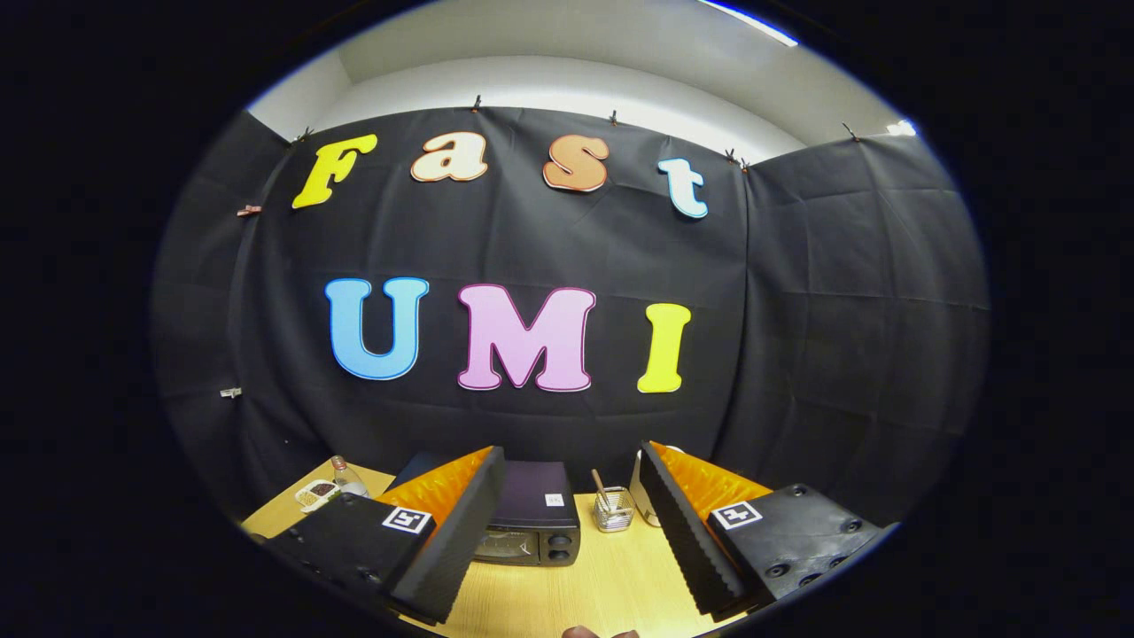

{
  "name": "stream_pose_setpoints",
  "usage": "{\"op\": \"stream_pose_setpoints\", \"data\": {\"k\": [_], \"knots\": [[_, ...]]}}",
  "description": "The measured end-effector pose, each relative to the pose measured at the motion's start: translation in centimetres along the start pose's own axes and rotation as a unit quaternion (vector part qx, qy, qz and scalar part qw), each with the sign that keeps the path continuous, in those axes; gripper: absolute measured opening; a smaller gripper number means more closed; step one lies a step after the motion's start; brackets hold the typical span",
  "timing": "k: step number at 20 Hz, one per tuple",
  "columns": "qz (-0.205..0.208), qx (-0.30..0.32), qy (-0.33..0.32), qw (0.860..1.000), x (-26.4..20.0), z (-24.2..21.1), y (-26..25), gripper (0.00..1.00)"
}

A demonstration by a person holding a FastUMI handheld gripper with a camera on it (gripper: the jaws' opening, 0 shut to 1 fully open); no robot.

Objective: Open the toaster oven, put the food inside, and close the toaster oven door.

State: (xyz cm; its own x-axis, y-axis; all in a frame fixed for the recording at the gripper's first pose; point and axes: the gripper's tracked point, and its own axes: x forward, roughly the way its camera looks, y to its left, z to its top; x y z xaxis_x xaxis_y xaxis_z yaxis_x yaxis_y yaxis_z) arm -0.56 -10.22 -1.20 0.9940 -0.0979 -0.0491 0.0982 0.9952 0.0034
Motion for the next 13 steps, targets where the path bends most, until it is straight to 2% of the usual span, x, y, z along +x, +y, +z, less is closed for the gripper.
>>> {"op": "stream_pose_setpoints", "data": {"k": [13], "knots": [[-0.008, 0.000, -0.003, 1.000, -0.54, 0.61, 0.00, 0.98]]}}
